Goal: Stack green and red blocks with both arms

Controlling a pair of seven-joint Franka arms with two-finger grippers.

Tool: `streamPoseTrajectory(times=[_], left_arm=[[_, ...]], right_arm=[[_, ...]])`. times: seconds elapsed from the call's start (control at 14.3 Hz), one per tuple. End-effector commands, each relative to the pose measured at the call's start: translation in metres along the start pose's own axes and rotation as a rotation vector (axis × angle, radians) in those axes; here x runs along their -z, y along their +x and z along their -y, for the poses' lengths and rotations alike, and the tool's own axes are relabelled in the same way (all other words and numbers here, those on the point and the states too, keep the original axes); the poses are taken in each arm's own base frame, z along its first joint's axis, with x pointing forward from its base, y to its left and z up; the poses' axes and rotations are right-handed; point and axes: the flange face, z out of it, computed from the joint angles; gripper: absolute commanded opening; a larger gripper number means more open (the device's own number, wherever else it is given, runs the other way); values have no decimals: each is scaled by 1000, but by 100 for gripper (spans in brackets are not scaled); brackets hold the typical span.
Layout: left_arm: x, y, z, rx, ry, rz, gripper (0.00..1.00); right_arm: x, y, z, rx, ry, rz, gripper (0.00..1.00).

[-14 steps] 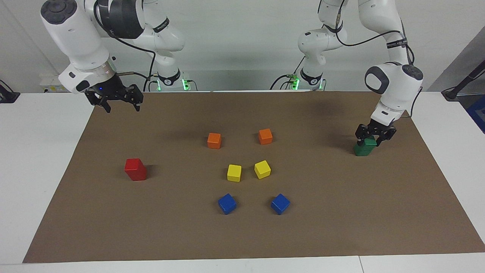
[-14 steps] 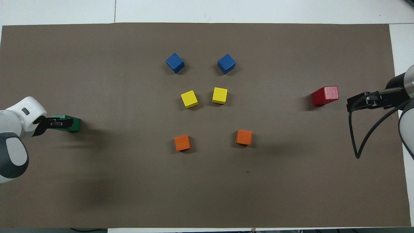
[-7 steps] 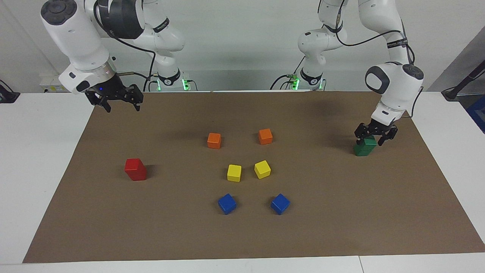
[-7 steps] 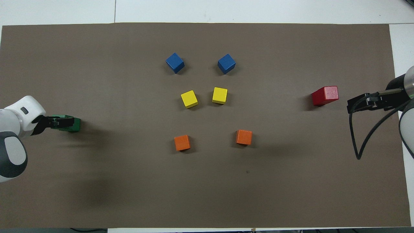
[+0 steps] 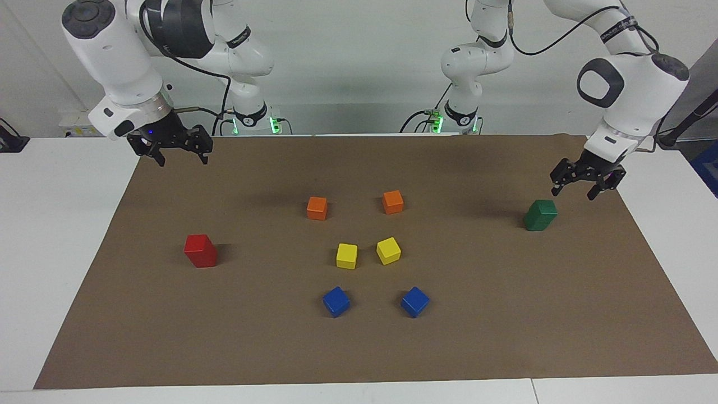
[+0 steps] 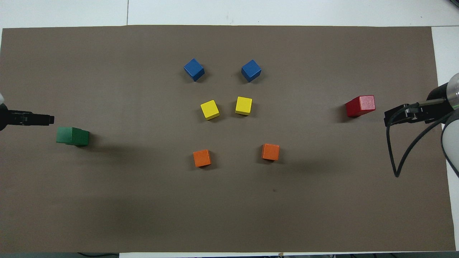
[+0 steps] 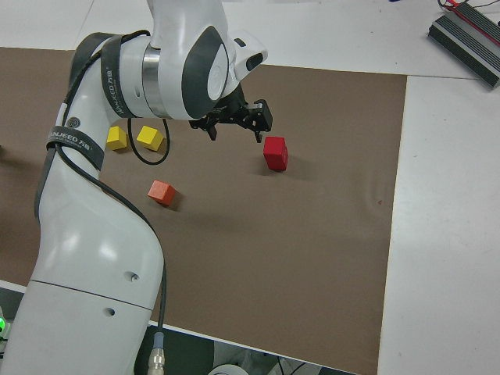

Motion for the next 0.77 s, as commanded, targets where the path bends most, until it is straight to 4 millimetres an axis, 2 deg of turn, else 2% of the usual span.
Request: streamPoseTrajectory(times=[0.0,0.14,0.28,0.49,0.7], left_arm=[[43,14,-14,165,66,53,100],[65,17,-31,184,61,87,100],[89,15,-34,187,52,126,100],[98,12,-41,184,34,173,100],[95,11,-55,163,23,196,100]], right_arm=[[0,-5,-1,-3,-3,9,100],[0,-5,-1,-4,-3,9,100],[-3,-4,-2,-5,-3,10,100],[-3,-5,-2,-5,-3,10,100],[-3,-6,-3,-9,-3,10,100]])
